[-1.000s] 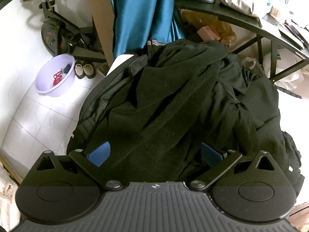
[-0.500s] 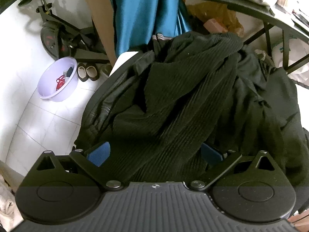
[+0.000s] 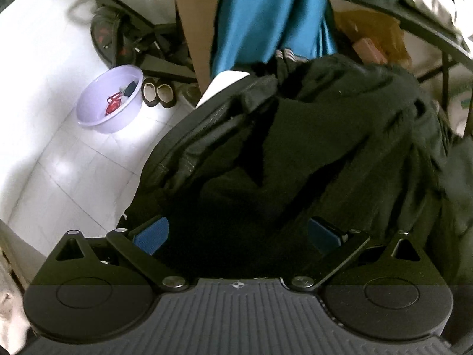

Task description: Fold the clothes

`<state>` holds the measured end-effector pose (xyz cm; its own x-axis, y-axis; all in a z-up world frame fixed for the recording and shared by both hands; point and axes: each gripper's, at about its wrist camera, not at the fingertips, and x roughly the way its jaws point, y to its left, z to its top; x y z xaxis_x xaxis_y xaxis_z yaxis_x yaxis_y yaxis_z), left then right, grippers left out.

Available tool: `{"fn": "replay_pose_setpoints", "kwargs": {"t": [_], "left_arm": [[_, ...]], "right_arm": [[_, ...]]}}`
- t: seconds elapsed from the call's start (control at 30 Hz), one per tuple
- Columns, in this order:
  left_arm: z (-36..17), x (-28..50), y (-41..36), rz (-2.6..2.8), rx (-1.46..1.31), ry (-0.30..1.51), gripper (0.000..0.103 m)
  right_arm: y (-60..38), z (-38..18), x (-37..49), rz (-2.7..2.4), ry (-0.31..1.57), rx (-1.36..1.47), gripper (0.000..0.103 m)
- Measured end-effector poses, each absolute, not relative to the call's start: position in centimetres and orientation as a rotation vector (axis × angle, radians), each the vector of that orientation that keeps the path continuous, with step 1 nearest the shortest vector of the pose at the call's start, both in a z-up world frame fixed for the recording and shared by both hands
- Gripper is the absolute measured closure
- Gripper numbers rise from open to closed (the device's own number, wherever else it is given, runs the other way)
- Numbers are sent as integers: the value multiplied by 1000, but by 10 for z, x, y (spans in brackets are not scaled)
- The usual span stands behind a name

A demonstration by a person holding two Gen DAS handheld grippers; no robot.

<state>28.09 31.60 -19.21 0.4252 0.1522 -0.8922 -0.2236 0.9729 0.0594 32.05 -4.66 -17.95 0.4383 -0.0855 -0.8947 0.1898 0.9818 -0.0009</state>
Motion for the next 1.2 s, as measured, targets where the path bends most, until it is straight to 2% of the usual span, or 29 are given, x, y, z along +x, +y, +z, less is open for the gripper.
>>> {"fn": "replay_pose_setpoints", "kwargs": {"t": [0.23, 0.37, 0.43, 0.47, 0.5, 0.57, 0.7, 0.93, 0.97, 1.0, 1.1, 1.2], "left_arm": [[-212, 330, 317, 170, -85, 1012, 1], [-237, 356, 314, 164, -124, 1031, 2], [-241, 358, 314, 141, -168, 1032, 16], [-240, 355, 314, 113, -192, 1024, 31], [-237, 351, 313, 78, -214, 1019, 39], [-233, 341, 309, 11, -220, 1018, 38], [-236, 336, 301, -60, -123, 1011, 24], [-246, 357, 321, -66, -263, 1026, 24], [-245, 357, 319, -71, -263, 1026, 34], [-243, 356, 316, -73, -251, 1024, 49], [-228, 340, 305, -116, -214, 1013, 73], [-219, 323, 301, -224, -236, 1021, 75]], "right_arm": [[-21, -191, 382, -59, 1081, 56, 1], [-18, -206, 410, -35, 1080, 45, 1], [-18, -214, 421, -37, 1084, 49, 1], [-17, -217, 425, -39, 1086, 45, 1], [-16, -219, 428, -40, 1089, 42, 1], [-14, -222, 432, -31, 1091, 41, 1], [-7, -227, 436, -8, 1099, 29, 1], [2, -239, 443, 18, 1113, 9, 1], [3, -240, 444, 20, 1113, 10, 1], [3, -240, 445, 21, 1112, 12, 1], [3, -238, 450, 26, 1104, 28, 1], [2, -235, 457, 37, 1089, 44, 1]]}}
